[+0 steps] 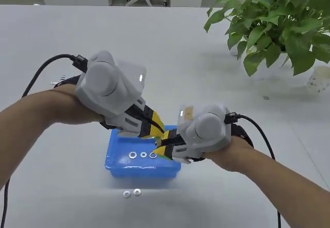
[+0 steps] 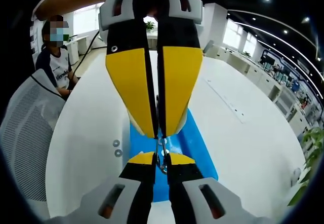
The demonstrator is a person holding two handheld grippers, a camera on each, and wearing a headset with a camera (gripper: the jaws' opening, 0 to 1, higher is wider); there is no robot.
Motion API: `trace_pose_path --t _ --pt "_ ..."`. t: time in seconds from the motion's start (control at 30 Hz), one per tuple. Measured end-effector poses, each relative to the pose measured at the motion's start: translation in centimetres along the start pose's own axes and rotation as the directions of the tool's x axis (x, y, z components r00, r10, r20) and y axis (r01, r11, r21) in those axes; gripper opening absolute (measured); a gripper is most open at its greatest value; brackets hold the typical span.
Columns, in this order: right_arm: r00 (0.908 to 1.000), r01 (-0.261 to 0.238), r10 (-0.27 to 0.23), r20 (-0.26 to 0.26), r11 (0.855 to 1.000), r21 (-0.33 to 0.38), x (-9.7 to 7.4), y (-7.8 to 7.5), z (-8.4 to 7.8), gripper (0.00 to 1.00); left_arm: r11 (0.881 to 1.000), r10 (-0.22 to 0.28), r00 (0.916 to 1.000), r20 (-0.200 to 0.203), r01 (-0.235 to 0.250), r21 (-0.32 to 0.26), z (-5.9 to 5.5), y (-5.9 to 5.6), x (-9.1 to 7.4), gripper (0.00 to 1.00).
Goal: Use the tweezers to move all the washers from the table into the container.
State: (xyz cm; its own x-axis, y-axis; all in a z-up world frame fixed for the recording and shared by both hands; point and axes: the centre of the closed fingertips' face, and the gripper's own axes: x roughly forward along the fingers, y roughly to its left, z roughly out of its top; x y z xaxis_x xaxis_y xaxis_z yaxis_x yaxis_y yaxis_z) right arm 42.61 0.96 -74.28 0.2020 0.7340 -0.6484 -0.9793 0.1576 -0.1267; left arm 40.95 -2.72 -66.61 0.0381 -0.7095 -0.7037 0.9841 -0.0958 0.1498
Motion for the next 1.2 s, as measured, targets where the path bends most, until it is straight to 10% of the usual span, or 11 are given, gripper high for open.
trace_pose_path --t 1.2 --pt "0.998 -0.031 0.031 -0.055 1.0 0.004 2.4 -0.7 -2.9 0.1 0.998 -0.03 0.9995 -0.008 0.03 -0.051 -3.1 0.9 2.4 0.05"
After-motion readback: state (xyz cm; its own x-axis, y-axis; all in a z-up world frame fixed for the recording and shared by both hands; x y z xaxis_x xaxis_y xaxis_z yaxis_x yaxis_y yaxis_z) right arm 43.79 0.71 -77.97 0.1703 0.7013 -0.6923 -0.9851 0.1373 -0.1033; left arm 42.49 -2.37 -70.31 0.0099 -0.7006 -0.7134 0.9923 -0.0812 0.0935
